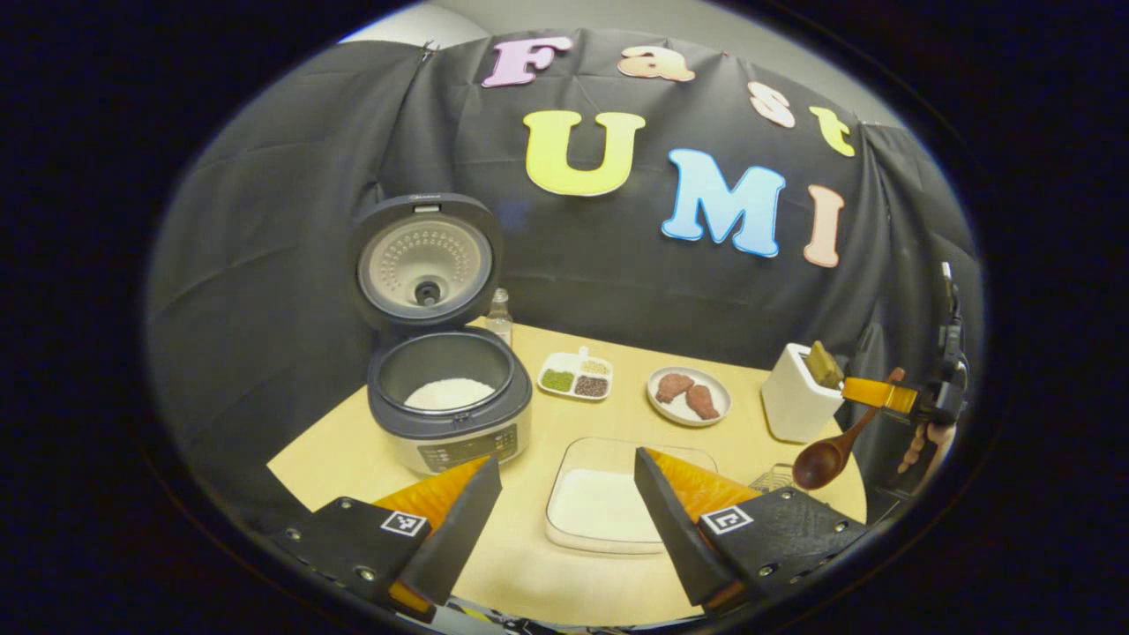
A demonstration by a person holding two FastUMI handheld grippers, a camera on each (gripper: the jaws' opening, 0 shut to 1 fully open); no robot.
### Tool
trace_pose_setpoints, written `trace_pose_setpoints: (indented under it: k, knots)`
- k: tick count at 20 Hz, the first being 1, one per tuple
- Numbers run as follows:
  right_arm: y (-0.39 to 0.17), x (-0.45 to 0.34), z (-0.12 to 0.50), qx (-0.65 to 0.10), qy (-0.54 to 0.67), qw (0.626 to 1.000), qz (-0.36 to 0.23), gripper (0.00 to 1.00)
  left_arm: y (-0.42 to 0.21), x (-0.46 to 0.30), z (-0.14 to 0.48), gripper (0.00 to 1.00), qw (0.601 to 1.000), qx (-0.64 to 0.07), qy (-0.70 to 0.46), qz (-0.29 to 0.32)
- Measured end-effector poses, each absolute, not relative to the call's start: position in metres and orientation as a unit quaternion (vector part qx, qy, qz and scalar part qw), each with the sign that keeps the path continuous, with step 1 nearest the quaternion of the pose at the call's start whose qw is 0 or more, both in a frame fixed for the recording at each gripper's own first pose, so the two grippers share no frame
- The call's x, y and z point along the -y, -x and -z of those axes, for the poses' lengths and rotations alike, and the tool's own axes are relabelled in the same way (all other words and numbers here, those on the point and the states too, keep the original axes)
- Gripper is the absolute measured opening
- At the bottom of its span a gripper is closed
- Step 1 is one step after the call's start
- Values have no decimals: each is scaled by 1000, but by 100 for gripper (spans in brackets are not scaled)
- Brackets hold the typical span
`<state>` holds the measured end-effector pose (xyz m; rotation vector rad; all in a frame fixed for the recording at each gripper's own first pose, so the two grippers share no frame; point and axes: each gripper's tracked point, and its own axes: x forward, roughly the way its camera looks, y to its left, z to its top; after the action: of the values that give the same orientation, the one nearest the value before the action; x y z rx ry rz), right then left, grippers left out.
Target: Close the left gripper, press the button to open the rice cooker; take a wooden spoon from the chopstick holder with the right hand, scoop a spoonful of rice and pour it into the rice cooker, then put the wooden spoon back into the chopstick holder.
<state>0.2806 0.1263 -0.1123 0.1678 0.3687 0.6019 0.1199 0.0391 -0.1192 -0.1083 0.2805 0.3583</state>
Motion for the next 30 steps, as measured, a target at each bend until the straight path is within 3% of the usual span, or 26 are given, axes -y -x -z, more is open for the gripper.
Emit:
trace_pose_setpoints:
  k: [3,13,14,15,18,24,30]
  knots:
    - [-282,-131,131,-202,-99,929,-295,22,-105,-35,117,96,970,-143,55,-189]
    - [-276,-144,168,-247,-120,924,-266,29,-89,-57,110,97,967,-145,60,-200]
    - [-277,-149,169,-249,-127,924,-262,24,-89,-60,108,96,968,-143,57,-199]
    - [-272,-149,166,-244,-132,924,-263,29,-90,-63,106,96,969,-142,52,-196]
    - [-267,-149,160,-230,-109,933,-256,98,-95,-69,104,96,971,-140,49,-186]
    - [-255,-123,137,-187,-79,957,-206,98,-105,-98,92,96,976,-128,54,-170]
    - [-247,-90,113,-147,-75,977,-134,98,-125,-151,36,96,983,-86,35,-161]
